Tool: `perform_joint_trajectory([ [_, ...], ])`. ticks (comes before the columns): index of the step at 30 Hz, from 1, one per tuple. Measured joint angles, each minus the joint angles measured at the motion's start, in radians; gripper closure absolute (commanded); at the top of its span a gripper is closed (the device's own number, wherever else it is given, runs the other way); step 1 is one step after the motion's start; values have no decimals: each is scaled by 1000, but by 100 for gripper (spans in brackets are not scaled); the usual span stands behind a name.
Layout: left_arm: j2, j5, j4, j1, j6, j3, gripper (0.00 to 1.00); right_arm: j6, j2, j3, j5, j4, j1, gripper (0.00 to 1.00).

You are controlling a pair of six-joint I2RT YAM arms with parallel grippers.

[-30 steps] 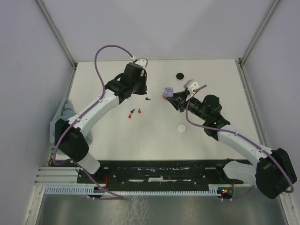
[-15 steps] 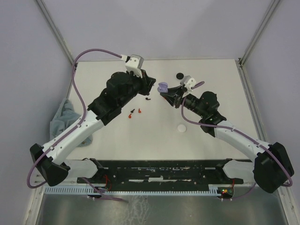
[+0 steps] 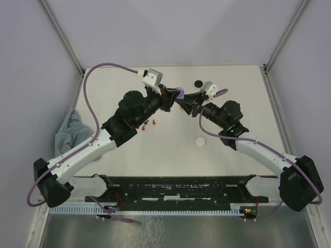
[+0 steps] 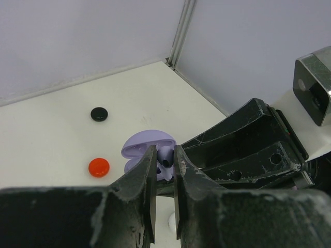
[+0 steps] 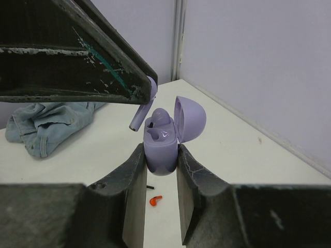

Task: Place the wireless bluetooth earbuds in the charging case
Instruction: Place the earbud in the charging case.

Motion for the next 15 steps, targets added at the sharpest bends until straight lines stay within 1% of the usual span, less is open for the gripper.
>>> perform_joint_trajectory([
  [15,5,-1,110,-2,64,-35,97,11,0,6,0,18,0,94],
])
